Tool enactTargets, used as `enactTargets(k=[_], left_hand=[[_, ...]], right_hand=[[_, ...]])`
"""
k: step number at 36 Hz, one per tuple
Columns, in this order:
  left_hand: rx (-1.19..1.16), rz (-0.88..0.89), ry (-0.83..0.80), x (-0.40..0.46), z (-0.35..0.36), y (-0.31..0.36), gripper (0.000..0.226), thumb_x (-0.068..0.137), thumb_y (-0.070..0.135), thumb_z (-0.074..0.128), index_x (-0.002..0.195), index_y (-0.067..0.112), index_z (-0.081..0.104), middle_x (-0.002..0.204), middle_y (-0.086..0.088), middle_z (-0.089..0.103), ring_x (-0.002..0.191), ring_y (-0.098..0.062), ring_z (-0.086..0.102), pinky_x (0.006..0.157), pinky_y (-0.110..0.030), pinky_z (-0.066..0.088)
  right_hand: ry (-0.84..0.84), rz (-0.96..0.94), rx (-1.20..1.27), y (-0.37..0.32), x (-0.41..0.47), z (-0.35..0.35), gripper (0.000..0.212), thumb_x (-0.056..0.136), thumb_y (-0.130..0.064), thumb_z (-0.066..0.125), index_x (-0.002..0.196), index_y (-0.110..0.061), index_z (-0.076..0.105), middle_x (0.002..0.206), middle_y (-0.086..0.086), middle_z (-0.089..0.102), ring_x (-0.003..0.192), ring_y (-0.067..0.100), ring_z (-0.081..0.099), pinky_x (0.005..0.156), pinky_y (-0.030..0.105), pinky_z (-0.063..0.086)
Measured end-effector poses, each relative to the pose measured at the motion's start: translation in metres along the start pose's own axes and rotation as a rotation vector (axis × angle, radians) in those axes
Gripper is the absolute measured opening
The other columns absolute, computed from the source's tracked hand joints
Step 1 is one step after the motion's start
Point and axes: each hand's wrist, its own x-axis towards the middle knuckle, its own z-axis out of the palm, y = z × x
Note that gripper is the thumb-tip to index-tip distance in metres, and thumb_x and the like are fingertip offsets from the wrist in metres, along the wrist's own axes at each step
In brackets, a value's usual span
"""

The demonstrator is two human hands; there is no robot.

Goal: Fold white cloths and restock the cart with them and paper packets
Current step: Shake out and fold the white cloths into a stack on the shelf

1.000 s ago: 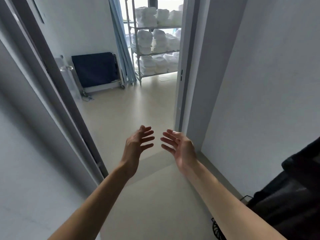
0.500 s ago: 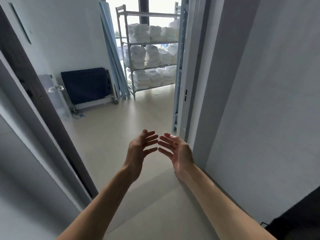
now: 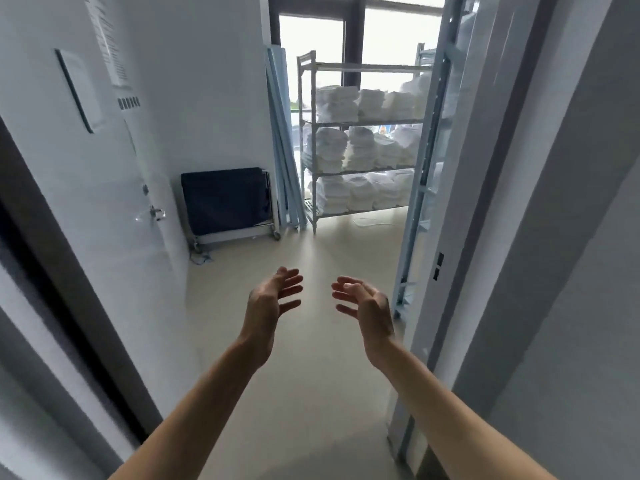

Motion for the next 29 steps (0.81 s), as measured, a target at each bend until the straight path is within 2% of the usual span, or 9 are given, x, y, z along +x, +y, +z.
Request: enactTargets(k=[10,21,29], left_hand=[[-0.004,0.037,0.093,0.152,-0.016,-0.014,0.033,0.107,0.033,0.037,0.110,0.018,0.066,0.116,-0.005,0.071,0.107,-0.021,0.067,0.093,-0.039,0.054],[-0.035,0.032,0.082,0.398,-0.060,-0.020,0.033,0.106,0.028,0.041,0.105,0.010,0.069,0.105,-0.013,0.072,0.098,-0.027,0.068,0.091,-0.049,0.054],[-0.011,-0.019,0.005,0.548,-0.051,-0.024,0.032,0.105,0.023,0.042,0.105,0.006,0.069,0.103,-0.015,0.072,0.092,-0.026,0.068,0.089,-0.049,0.054]], right_hand=[[-0.039,0.060,0.015,0.015,0.159,0.033,0.023,0.096,-0.010,0.050,0.103,-0.010,0.071,0.095,0.005,0.077,0.095,0.023,0.072,0.091,0.043,0.057],[0.018,0.066,0.036,0.039,0.390,0.094,0.024,0.094,-0.007,0.049,0.101,-0.006,0.071,0.097,0.013,0.075,0.091,0.024,0.070,0.091,0.046,0.054],[0.106,0.084,0.068,0.043,0.532,0.117,0.024,0.093,-0.006,0.048,0.096,-0.006,0.072,0.094,0.013,0.075,0.090,0.026,0.070,0.087,0.044,0.056]])
